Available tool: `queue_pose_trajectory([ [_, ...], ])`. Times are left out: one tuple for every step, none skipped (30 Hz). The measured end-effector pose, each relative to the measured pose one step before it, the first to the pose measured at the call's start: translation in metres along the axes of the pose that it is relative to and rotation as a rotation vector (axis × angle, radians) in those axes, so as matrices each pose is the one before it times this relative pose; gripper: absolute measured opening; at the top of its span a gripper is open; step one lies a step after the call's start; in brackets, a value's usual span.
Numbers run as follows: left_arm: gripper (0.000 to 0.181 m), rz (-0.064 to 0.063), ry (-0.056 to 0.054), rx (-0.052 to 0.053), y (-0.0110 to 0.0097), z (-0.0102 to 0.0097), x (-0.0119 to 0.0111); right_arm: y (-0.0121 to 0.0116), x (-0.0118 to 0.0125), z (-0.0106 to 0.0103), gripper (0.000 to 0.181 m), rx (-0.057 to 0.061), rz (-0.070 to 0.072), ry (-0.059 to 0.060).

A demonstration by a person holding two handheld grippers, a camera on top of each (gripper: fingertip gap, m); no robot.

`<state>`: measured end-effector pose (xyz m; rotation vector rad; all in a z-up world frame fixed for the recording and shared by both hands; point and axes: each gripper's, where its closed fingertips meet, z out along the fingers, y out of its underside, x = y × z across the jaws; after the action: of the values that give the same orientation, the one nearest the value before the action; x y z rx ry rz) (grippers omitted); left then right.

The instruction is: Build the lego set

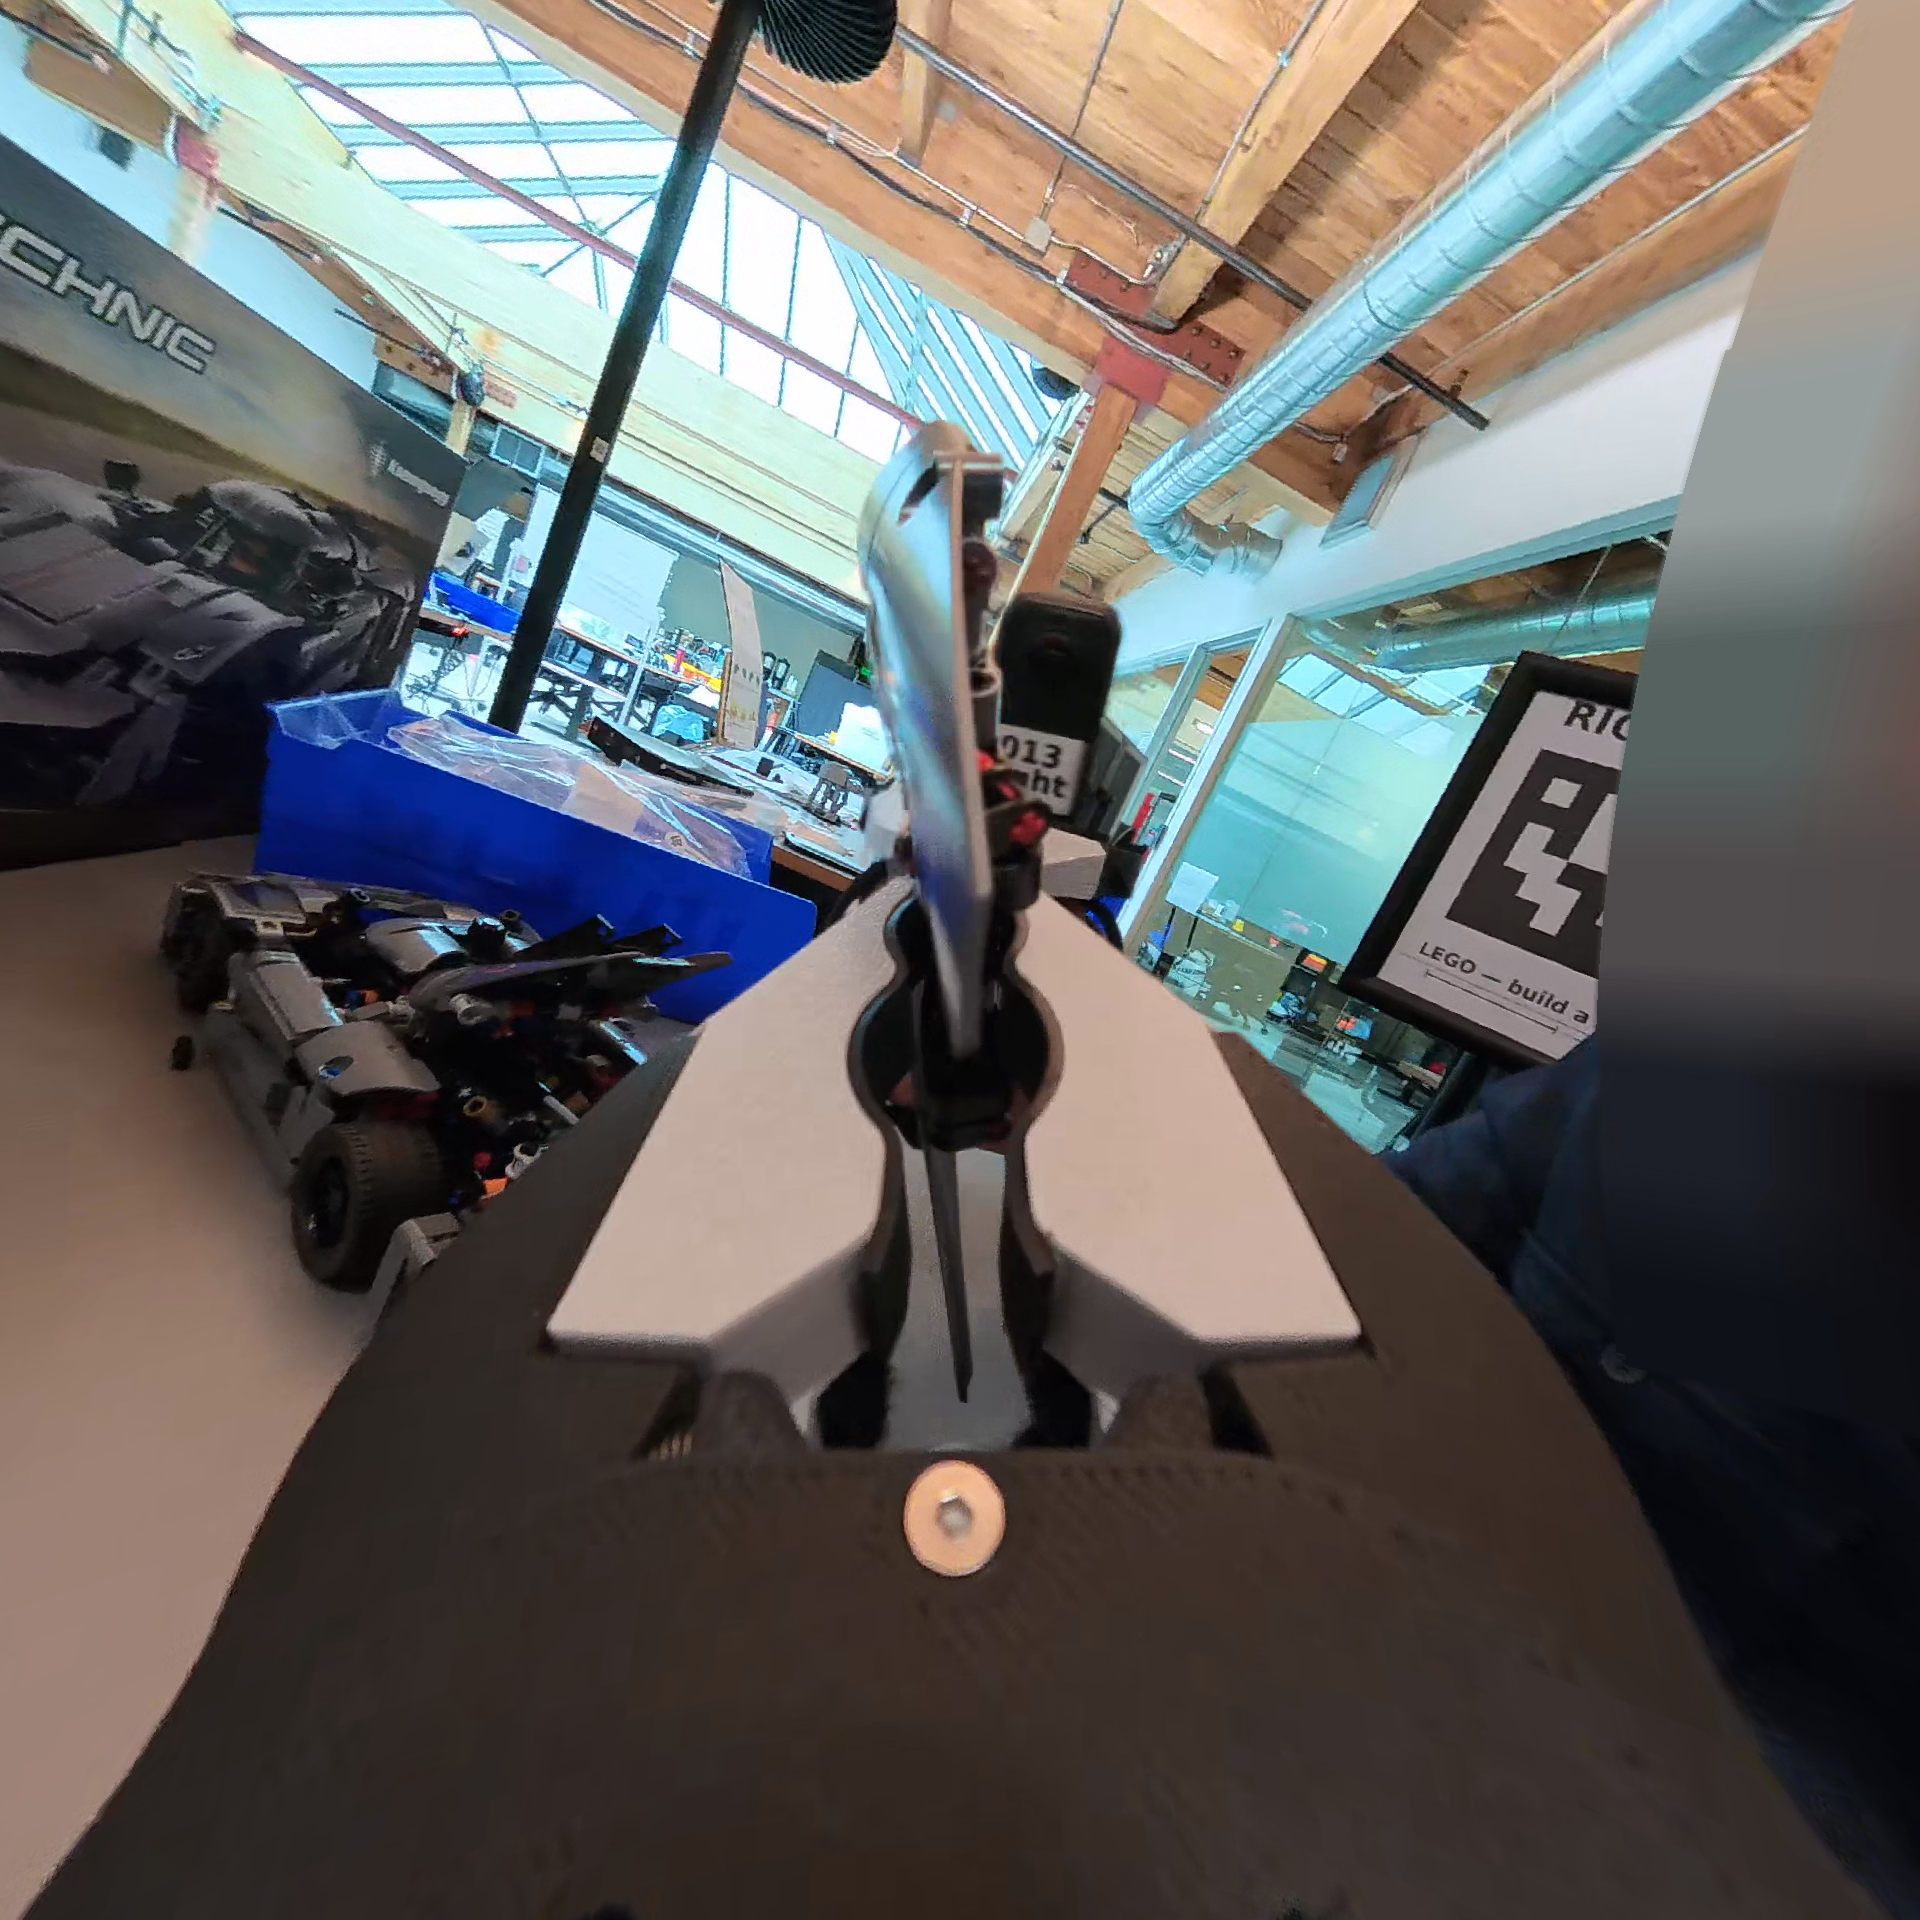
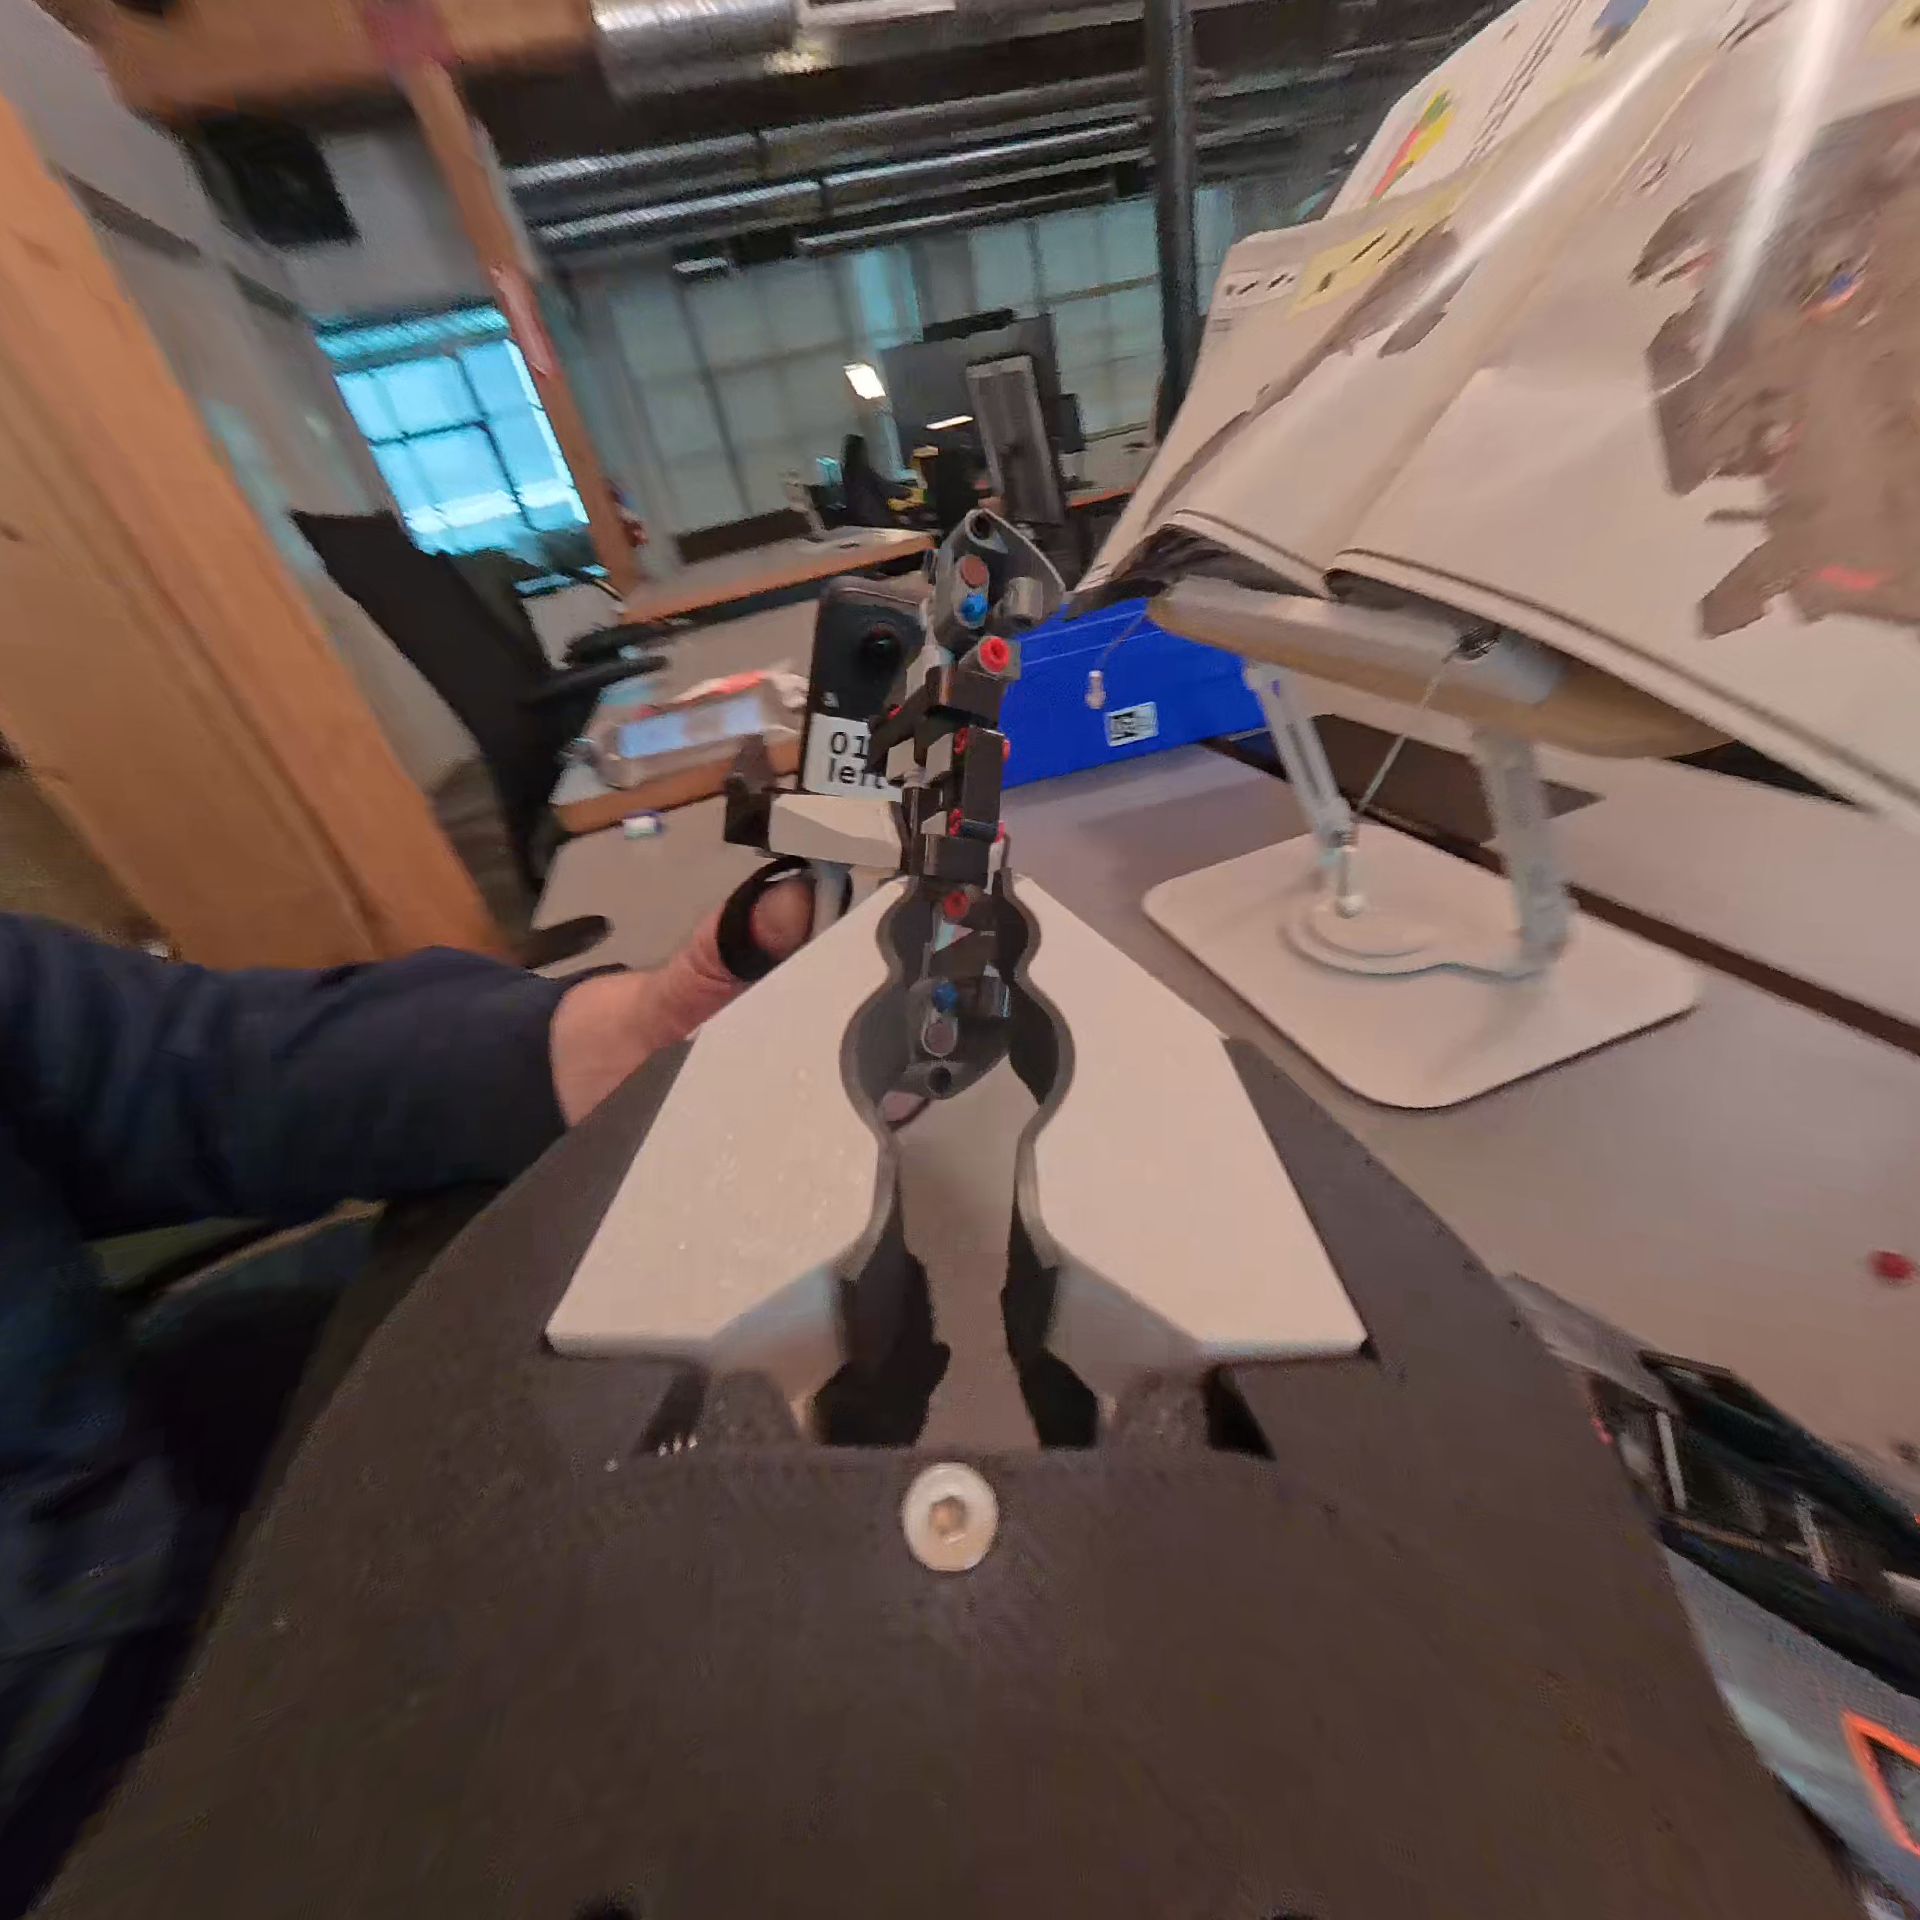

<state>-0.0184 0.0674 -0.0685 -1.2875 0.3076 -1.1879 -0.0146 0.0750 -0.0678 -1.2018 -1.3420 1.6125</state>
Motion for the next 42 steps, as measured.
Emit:
queue_pose_trajectory([
  [0.007, 0.0075, 0.004, -0.0058, 0.00011, 0.00013, 0.00131, 0.00064, -0.00152, 0.00012, 0.01, 0.002, 0.029, -0.0275],
  [0.007, 0.0037, 0.0073, -0.0024, -0.00031, -0.00003, 0.00149, 0.00119, -0.00232, 0.00051, 0.011, -0.0019, 0.0272, -0.0312],
  [0.007, 0.0032, 0.0059, 0.004, -0.00105, -0.00031, 0.00129, 0.00082, -0.0022, 0.00031, 0.011, 0.0004, 0.0256, -0.0301],
  [0.007, 0.0035, 0.0002, 0.0019, -0.00076, -0.00045, 0.00047, 0.00049, -0.00077, 0.00005, 0.009, 0.0035, 0.023, -0.0213],
  [0.007, 0.0045, 0.0005, -0.0039, 0.00022, -0.0002, 0.00024, 0.0004, -0.00053, 0.00007, 0.009, 0.0044, 0.0222, -0.0198],
  [0.007, 0.0002, 0.0053, 0.0002, -0.00012, -0.00014, 0.00064, -0.00042, -0.00112, -0.00011, 0.009, 0.0088, 0.0204, -0.0207],
  [0.007, -0.0022, 0.0054, 0.0025, -0.00024, -0.00016, 0.00068, -0.00112, -0.0012, -0.00031, 0.009, 0.0114, 0.0176, -0.0189],
  [0.007, 0.0006, 0.0023, 0.0011, -0.00006, 0.00023, 0.00036, -0.0008, -0.00072, -0.00019, 0.009, 0.0088, 0.0139, -0.0141],
  [0.007, -0.0001, 0.0035, -0.0007, 0.00007, 0.00025, 0.0007, -0.00007, -0.0008, -0.00023, 0.009, 0.0037, 0.0135, -0.0147],
  [0.007, 0.0004, 0.0059, -0.0015, 0.00018, 0.00019, 0.00099, 0.00003, -0.00111, -0.00028, 0.008, 0.002, 0.0145, -0.0165],
  [0.007, 0.0024, 0.0029, -0.0029, 0.00032, 0.00027, 0.00068, -0.0001, -0.00027, -0.00039, 0.008, 0.0012, 0.0086, -0.0079],
  [0.007, 0.0022, -0.0043, -0.0026, 0.0004, 0.00014, -0.00043, 0.00031, 0.00065, -0.00026, 0.008, -0.0024, -0.0045, 0.0057],
  [0.007, -0.0004, -0.0042, -0.0001, 0.00002, -0.00025, -0.00084, 0.00063, 0.00081, 0.00006, 0.008, -0.0082, -0.0167, 0.0148],
  [0.007, -0.0021, -0.0068, -0.001, 0.00013, -0.00021, -0.00124, 0.00035, 0.00137, 0.00007, 0.008, -0.01, -0.0259, 0.0248],
  [0.007, 0.0006, -0.0111, -0.001, 0.00035, -0.00026, -0.00175, -0.00015, 0.00175, -0.00001, 0.009, -0.0065, -0.0304, 0.0318],
  [0.007, 0.0006, -0.0091, -0.0003, 0.00014, 0.00013, -0.00123, -0.0001, 0.00209, -0.00016, 0.008, -0.0065, -0.0312, 0.0338],
  [0.007, 0.0033, -0.0086, -0.0022, 0.00051, 0.00051, -0.00077, 0.00014, 0.00281, -0.00034, 0.008, -0.0091, -0.0361, 0.0397],
  [0.006, 0.0072, -0.0136, -0.0068, 0.00119, 0.00085, -0.00114, 0.00034, 0.00344, -0.00047, 0.008, -0.0125, -0.0445, 0.0466],
  [0.006, 0.0044, -0.0176, -0.0027, 0.00073, 0.00061, -0.00187, 0.00062, 0.00262, -0.00028, 0.008, -0.0145, -0.049, 0.0438],
  [0.006, -0.0007, -0.0111, 0.0014, 0.00039, 0.00053, -0.00129, 0.00058, 0.00212, 0.00006, 0.008, -0.015, -0.0537, 0.044],
  [0.006, -0.0029, -0.0094, 0.0033, 0.00017, 0.00021, -0.0015, 0.00074, 0.00209, 0.0003, 0.008, -0.0172, -0.0628, 0.0489],
  [0.006, -0.0034, -0.0126, 0.0021, 0.00027, 0.00011, -0.00204, 0.00138, 0.00213, 0.00061, 0.008, -0.023, -0.0709, 0.055],
  [0.006, -0.0055, -0.0109, 0.0017, 0.00047, -0.00008, -0.00195, 0.00143, 0.00199, 0.00074, 0.007, -0.0258, -0.0775, 0.0567],
  [0.006, -0.0068, -0.0075, 0.0024, 0.00031, -0.00003, -0.00152, 0.00142, 0.00184, 0.00082, 0.007, -0.0282, -0.0853, 0.0606],
  [0.006, -0.0063, -0.0095, 0.0016, 0.00043, 0.00012, -0.00194, 0.00175, 0.00216, 0.00108, 0.007, -0.0361, -0.1047, 0.0725],
  [0.006, -0.0086, -0.0093, 0.0005, 0.00065, 0.00012, -0.00212, 0.00198, 0.00214, 0.00115, 0.008, -0.0456, -0.1341, 0.0858],
  [0.007, -0.0103, -0.0044, 0.0035, 0.00041, 0.00002, -0.00164, 0.00091, 0.00165, 0.00122, 0.007, -0.0459, -0.1503, 0.0898],
  [0.006, -0.0124, 0.0018, 0.0099, -0.00064, -0.00075, -0.00101, -0.00029, 0.0007, 0.0012, 0.008, -0.0341, -0.1272, 0.0726],
  [0.007, -0.0099, -0.0002, 0.0076, -0.00085, -0.00125, -0.00109, -0.00032, -0.00024, 0.0014, 0.007, -0.0199, -0.0723, 0.0408],
  [0.007, -0.0022, -0.0057, 0.0049, -0.00095, -0.00145, -0.00148, -0.00055, -0.00046, 0.00125, 0.008, -0.001, -0.0172, 0.0118],
  [0.007, 0.0018, -0.0029, 0.003, -0.00101, -0.00108, -0.00073, -0.00088, -0.00002, 0.00074, 0.008, 0.0174, 0.0226, -0.0085],
  [0.007, 0.0035, 0.0, -0.0028, -0.00021, -0.00019, 0.00018, -0.00071, 0.00001, 0.00004, 0.008, 0.0262, 0.0527, -0.0238],
  [0.007, 0.0095, 0.0037, -0.0022, -0.00025, 0.00039, 0.0013, -0.00062, -0.00041, -0.00067, 0.009, 0.0272, 0.0772, -0.0365],
  [0.006, 0.008, 0.0038, -0.0003, -0.00061, 0.00026, 0.00145, -0.0008, -0.00042, -0.00102, 0.009, 0.0281, 0.0914, -0.0465],
  [0.006, 0.0057, 0.0043, -0.0002, -0.00059, -0.00003, 0.00127, -0.00082, -0.00095, -0.00109, 0.009, 0.0259, 0.0986, -0.0563],
  [0.006, 0.0033, 0.0017, 0.0007, -0.00068, -0.00054, 0.00042, -0.00035, -0.00116, -0.00096, 0.01, 0.021, 0.0988, -0.0604],
  [0.006, 0.002, 0.0006, 0.002, -0.00076, -0.00072, -0.00017, -0.00085, -0.00123, -0.00102, 0.011, 0.0238, 0.0957, -0.0588],
  [0.006, 0.0005, 0.0034, -0.0006, -0.00025, -0.00057, -0.00008, -0.00156, -0.00146, -0.00104, 0.011, 0.0256, 0.0909, -0.058],
  [0.007, 0.0018, 0.004, -0.0017, -0.00007, -0.0003, 0.0002, -0.00027, -0.00101, -0.0006, 0.011, 0.016, 0.0788, -0.0505],
  [0.006, 0.003, -0.0012, -0.0025, 0.00038, -0.00004, -0.00039, 0.00061, -0.00034, -0.00019, 0.011, 0.0096, 0.0652, -0.0402],
  [0.006, 0.0008, 0.0005, -0.0011, 0.00018, 0.00006, -0.00001, 0.00085, -0.0001, -0.00015, 0.011, 0.0092, 0.0572, -0.034],
  [0.006, -0.0007, 0.0042, -0.0008, 0.00008, 0.00007, 0.00049, 0.00084, -0.00026, -0.00001, 0.011, 0.0056, 0.0475, -0.0297],
])
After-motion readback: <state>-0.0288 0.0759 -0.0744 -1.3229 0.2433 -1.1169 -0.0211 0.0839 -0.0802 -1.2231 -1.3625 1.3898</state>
